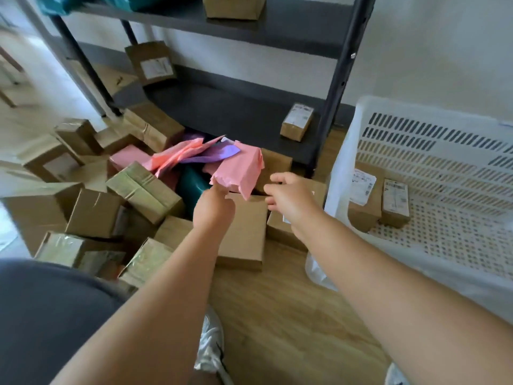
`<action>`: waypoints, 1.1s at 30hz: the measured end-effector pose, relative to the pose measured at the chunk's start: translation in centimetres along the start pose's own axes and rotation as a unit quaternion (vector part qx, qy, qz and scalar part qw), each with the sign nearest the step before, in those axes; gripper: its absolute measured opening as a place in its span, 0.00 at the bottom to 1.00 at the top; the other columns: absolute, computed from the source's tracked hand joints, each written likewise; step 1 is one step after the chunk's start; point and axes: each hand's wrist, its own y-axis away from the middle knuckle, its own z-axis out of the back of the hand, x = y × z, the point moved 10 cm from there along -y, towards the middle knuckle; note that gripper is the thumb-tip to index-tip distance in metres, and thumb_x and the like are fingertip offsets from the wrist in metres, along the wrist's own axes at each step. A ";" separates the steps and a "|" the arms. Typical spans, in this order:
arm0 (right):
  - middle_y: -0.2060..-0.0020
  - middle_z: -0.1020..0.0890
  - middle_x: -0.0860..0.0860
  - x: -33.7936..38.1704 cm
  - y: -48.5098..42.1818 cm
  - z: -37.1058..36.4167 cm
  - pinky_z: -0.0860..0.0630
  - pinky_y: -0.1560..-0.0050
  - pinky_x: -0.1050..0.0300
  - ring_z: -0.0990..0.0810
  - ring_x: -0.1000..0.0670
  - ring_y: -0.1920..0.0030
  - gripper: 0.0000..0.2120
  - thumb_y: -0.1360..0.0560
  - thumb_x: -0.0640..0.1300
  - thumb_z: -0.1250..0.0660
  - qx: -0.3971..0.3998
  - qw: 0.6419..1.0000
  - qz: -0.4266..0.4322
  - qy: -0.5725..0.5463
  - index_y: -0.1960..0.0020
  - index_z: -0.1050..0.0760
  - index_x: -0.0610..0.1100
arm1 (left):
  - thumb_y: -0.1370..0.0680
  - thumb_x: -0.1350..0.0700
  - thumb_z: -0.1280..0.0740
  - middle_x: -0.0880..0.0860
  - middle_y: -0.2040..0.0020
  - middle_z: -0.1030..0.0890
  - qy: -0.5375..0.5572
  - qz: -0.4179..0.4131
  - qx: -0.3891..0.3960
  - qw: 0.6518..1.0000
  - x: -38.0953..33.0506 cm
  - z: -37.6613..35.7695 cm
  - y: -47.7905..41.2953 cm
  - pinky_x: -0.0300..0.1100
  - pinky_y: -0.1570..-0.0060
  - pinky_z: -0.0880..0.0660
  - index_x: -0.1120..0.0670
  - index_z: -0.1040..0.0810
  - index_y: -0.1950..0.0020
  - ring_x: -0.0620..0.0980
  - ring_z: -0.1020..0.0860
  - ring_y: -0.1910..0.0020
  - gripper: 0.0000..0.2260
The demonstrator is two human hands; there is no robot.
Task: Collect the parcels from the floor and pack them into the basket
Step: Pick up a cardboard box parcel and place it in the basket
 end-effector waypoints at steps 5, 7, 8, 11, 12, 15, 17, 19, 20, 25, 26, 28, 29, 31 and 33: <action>0.47 0.22 0.43 -9.5 -0.2 -3.2 0.25 0.41 0.41 0.22 0.41 0.46 0.17 0.24 0.42 0.37 0.002 0.989 -0.119 0.084 0.36 0.27 0.41 | 0.22 0.60 0.41 0.54 0.38 0.24 -0.002 0.093 0.068 0.993 7.4 -4.5 1.2 0.41 0.54 0.30 0.53 0.27 0.31 0.54 0.24 0.44 0.19; 0.49 0.22 0.45 -11.7 -0.6 -3.6 0.23 0.48 0.48 0.22 0.45 0.51 0.15 0.22 0.42 0.38 0.006 0.982 -0.138 0.125 0.36 0.28 0.40 | 0.22 0.59 0.41 0.54 0.42 0.23 0.002 0.115 0.071 0.991 9.0 -5.7 1.4 0.43 0.55 0.28 0.53 0.27 0.32 0.54 0.24 0.47 0.18; 0.47 0.23 0.47 -12.3 -0.9 -4.0 0.26 0.52 0.52 0.23 0.47 0.52 0.16 0.22 0.43 0.38 0.010 0.980 -0.138 0.145 0.35 0.28 0.42 | 0.21 0.59 0.41 0.55 0.40 0.24 0.009 0.124 0.073 0.990 9.4 -6.0 1.4 0.43 0.53 0.27 0.53 0.28 0.31 0.54 0.24 0.45 0.18; 0.37 0.25 0.47 -14.4 -1.9 -4.4 0.31 0.50 0.57 0.25 0.45 0.42 0.19 0.21 0.45 0.38 0.016 0.970 -0.149 0.191 0.31 0.31 0.44 | 0.21 0.60 0.39 0.55 0.37 0.26 0.003 0.136 0.083 0.987 9.6 -7.0 1.4 0.46 0.45 0.24 0.53 0.32 0.29 0.55 0.25 0.41 0.19; 0.37 0.25 0.46 -15.1 -2.2 -4.7 0.31 0.49 0.56 0.26 0.44 0.40 0.18 0.21 0.45 0.38 0.022 0.967 -0.157 0.200 0.32 0.31 0.43 | 0.21 0.60 0.39 0.56 0.36 0.27 -0.009 0.139 0.087 0.986 9.6 -7.3 1.5 0.48 0.44 0.24 0.54 0.31 0.30 0.56 0.26 0.40 0.19; 0.36 0.25 0.46 -17.4 -2.8 -5.6 0.31 0.48 0.56 0.26 0.43 0.40 0.19 0.22 0.44 0.39 0.054 0.958 -0.190 0.206 0.32 0.30 0.42 | 0.23 0.63 0.37 0.57 0.35 0.28 -0.051 0.139 0.090 0.985 9.8 -7.9 1.6 0.50 0.41 0.25 0.56 0.32 0.29 0.57 0.27 0.38 0.22; 0.41 0.24 0.46 -18.3 -3.0 -6.6 0.31 0.51 0.58 0.25 0.44 0.43 0.19 0.23 0.41 0.39 0.077 0.958 -0.203 0.190 0.32 0.29 0.42 | 0.23 0.64 0.38 0.58 0.34 0.29 -0.076 0.137 0.096 0.983 9.6 -8.3 1.4 0.51 0.40 0.25 0.58 0.33 0.28 0.58 0.28 0.36 0.22; 0.51 0.22 0.46 -18.8 -3.2 -7.6 0.32 0.61 0.58 0.25 0.46 0.54 0.14 0.24 0.39 0.39 0.105 0.953 -0.209 0.191 0.41 0.25 0.41 | 0.22 0.64 0.39 0.58 0.36 0.28 -0.085 0.145 0.109 0.980 9.6 -8.6 1.4 0.50 0.42 0.25 0.59 0.32 0.30 0.58 0.27 0.38 0.20; 0.52 0.22 0.45 -19.1 -3.3 -8.0 0.33 0.64 0.58 0.26 0.46 0.56 0.13 0.25 0.39 0.39 0.118 0.951 -0.212 0.193 0.42 0.24 0.40 | 0.22 0.63 0.39 0.58 0.38 0.27 -0.084 0.153 0.119 0.977 9.8 -8.8 1.4 0.49 0.45 0.24 0.58 0.31 0.31 0.58 0.25 0.41 0.18; 0.44 0.22 0.45 -18.7 -2.9 -8.5 0.34 0.62 0.60 0.27 0.48 0.50 0.15 0.25 0.39 0.37 0.126 0.952 -0.206 0.186 0.39 0.27 0.35 | 0.22 0.62 0.39 0.56 0.46 0.23 -0.075 0.167 0.138 0.973 10.1 -8.6 1.1 0.44 0.58 0.27 0.58 0.27 0.37 0.54 0.24 0.53 0.14; 0.44 0.22 0.44 -18.5 -2.7 -8.2 0.34 0.62 0.60 0.25 0.47 0.48 0.14 0.25 0.39 0.36 0.122 0.954 -0.203 0.183 0.40 0.27 0.37 | 0.22 0.61 0.40 0.57 0.44 0.24 -0.069 0.169 0.130 0.975 10.1 -8.1 1.0 0.46 0.55 0.25 0.58 0.28 0.35 0.55 0.24 0.51 0.15; 0.45 0.23 0.44 -17.7 -2.2 -7.6 0.34 0.63 0.59 0.26 0.46 0.48 0.15 0.26 0.40 0.33 0.113 0.959 -0.203 0.164 0.40 0.30 0.40 | 0.23 0.61 0.40 0.57 0.40 0.25 -0.049 0.167 0.105 0.979 9.9 -7.1 0.8 0.50 0.46 0.24 0.57 0.30 0.33 0.58 0.25 0.43 0.18; 0.46 0.23 0.45 -17.4 -2.0 -7.3 0.35 0.64 0.58 0.26 0.46 0.48 0.16 0.26 0.41 0.33 0.108 0.961 -0.204 0.152 0.40 0.31 0.41 | 0.24 0.61 0.40 0.57 0.39 0.26 -0.033 0.162 0.089 0.982 9.6 -6.5 0.8 0.51 0.45 0.24 0.56 0.30 0.33 0.58 0.26 0.42 0.19; 0.47 0.24 0.45 -16.2 -1.7 -6.7 0.35 0.63 0.57 0.27 0.47 0.49 0.18 0.26 0.41 0.32 0.098 0.967 -0.192 0.135 0.39 0.32 0.41 | 0.26 0.61 0.39 0.55 0.42 0.25 0.016 0.144 0.054 0.988 8.8 -5.2 0.8 0.50 0.47 0.23 0.54 0.27 0.36 0.56 0.25 0.45 0.18; 0.45 0.25 0.47 -15.0 -1.6 -6.5 0.34 0.59 0.56 0.28 0.48 0.48 0.22 0.26 0.42 0.32 0.094 0.972 -0.174 0.125 0.35 0.34 0.42 | 0.28 0.61 0.38 0.52 0.47 0.24 0.071 0.132 0.031 0.988 8.1 -4.0 0.9 0.46 0.56 0.23 0.53 0.26 0.42 0.52 0.24 0.51 0.14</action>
